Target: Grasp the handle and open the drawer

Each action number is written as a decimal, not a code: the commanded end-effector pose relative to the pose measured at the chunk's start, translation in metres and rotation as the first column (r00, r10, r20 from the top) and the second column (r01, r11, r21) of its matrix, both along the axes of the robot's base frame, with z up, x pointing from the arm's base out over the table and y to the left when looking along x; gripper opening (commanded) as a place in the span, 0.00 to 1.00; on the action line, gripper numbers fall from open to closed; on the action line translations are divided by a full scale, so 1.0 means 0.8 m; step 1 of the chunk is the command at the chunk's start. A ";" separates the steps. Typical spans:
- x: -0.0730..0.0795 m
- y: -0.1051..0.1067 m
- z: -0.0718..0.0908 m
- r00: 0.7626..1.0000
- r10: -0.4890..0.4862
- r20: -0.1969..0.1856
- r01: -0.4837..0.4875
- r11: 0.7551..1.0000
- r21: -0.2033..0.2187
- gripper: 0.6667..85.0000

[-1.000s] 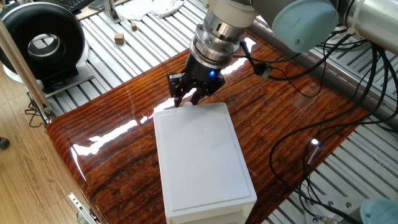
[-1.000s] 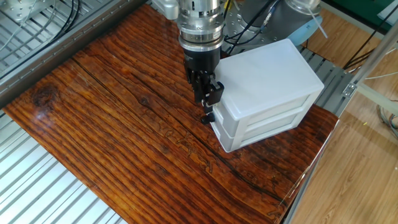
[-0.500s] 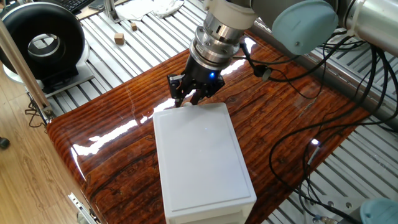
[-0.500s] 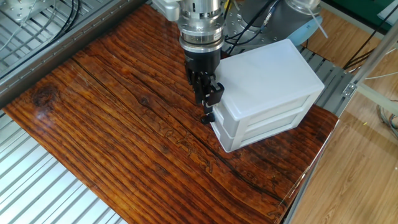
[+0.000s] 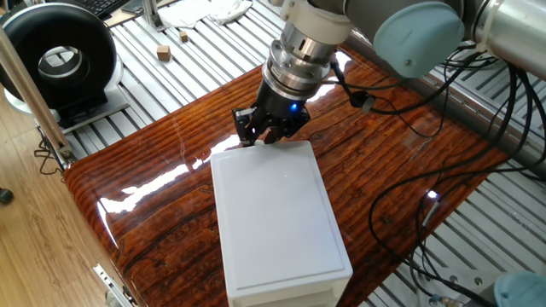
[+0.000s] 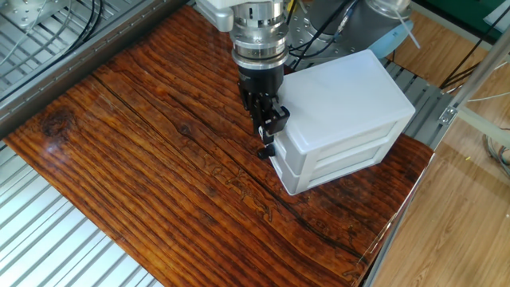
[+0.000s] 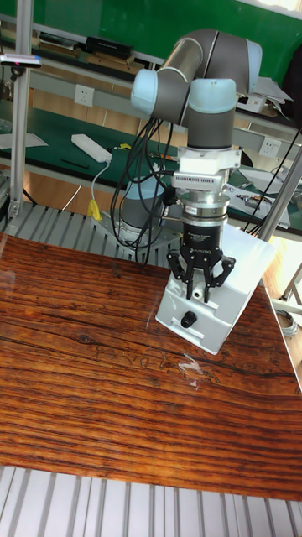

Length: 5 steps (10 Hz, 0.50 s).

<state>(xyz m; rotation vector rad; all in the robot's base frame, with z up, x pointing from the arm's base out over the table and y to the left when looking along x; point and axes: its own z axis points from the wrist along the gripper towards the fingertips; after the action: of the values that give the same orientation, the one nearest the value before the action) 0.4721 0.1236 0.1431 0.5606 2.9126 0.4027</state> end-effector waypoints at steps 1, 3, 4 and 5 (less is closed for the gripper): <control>0.001 0.003 0.001 1.000 0.001 0.004 -0.001 1.000 0.005 0.32; 0.000 0.002 0.007 1.000 0.001 -0.005 -0.001 1.000 0.005 0.17; -0.001 0.001 0.008 1.000 0.002 -0.010 -0.002 1.000 0.005 0.15; 0.001 0.000 0.010 1.000 0.004 -0.011 -0.004 1.000 0.002 0.14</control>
<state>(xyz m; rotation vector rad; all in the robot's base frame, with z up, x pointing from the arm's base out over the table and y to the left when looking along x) 0.4714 0.1228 0.1457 0.5543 2.9215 0.3918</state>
